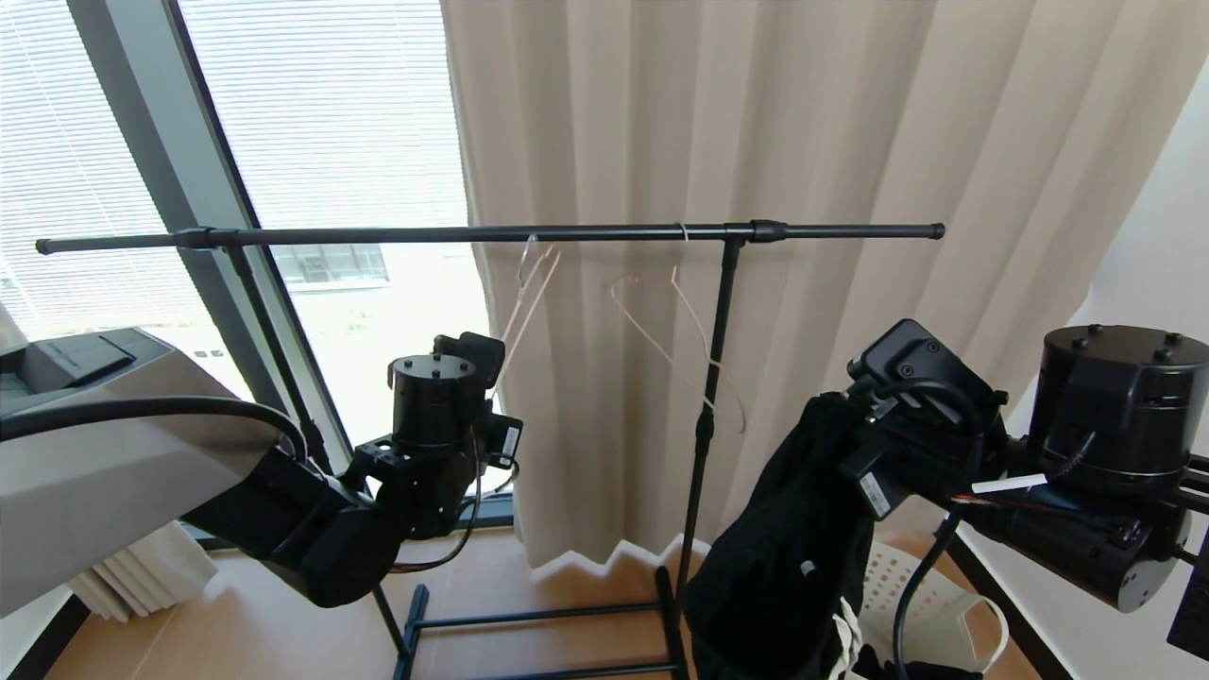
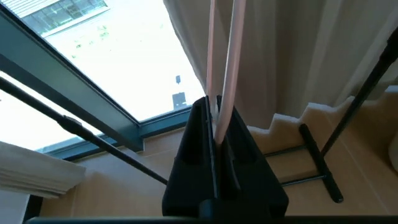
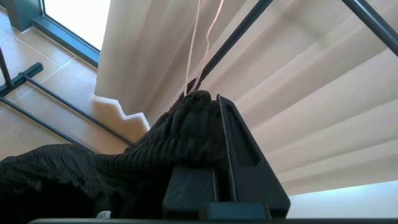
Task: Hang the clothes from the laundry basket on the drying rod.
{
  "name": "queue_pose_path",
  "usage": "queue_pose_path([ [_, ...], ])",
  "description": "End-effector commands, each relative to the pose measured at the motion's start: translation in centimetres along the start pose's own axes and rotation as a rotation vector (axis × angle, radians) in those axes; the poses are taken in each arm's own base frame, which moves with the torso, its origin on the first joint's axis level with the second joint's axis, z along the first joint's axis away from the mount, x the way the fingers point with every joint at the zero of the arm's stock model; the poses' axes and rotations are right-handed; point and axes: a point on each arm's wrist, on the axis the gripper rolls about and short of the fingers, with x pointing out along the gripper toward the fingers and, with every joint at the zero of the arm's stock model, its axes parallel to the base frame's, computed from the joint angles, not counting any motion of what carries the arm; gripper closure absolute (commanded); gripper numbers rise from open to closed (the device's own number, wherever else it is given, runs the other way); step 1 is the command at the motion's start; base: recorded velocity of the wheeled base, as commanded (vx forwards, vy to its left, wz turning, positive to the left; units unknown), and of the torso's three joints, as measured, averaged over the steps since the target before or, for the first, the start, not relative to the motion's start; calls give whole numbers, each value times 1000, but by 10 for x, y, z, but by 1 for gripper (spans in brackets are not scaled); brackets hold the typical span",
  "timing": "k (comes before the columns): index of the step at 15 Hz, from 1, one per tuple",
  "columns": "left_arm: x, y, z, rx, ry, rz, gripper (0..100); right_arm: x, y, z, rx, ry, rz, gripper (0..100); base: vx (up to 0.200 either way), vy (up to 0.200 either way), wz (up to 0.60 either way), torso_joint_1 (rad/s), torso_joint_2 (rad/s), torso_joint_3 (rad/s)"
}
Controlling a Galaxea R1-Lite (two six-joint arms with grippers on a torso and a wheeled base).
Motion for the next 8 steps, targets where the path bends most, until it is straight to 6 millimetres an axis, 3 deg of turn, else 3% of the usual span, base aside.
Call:
queue_pose_path([
  [1, -5, -1, -8, 21, 16, -70, 100, 0, 0, 0, 0, -1, 0, 100, 0, 0, 0, 0, 0, 0],
  [7, -23, 14, -17, 41, 19, -249, 100, 1, 0, 0, -1, 2, 1, 100, 0, 0, 0, 0, 0, 0],
  [8, -30, 22, -19, 28, 6, -342, 100, 1, 0, 0, -1, 2, 1, 100, 0, 0, 0, 0, 0, 0],
])
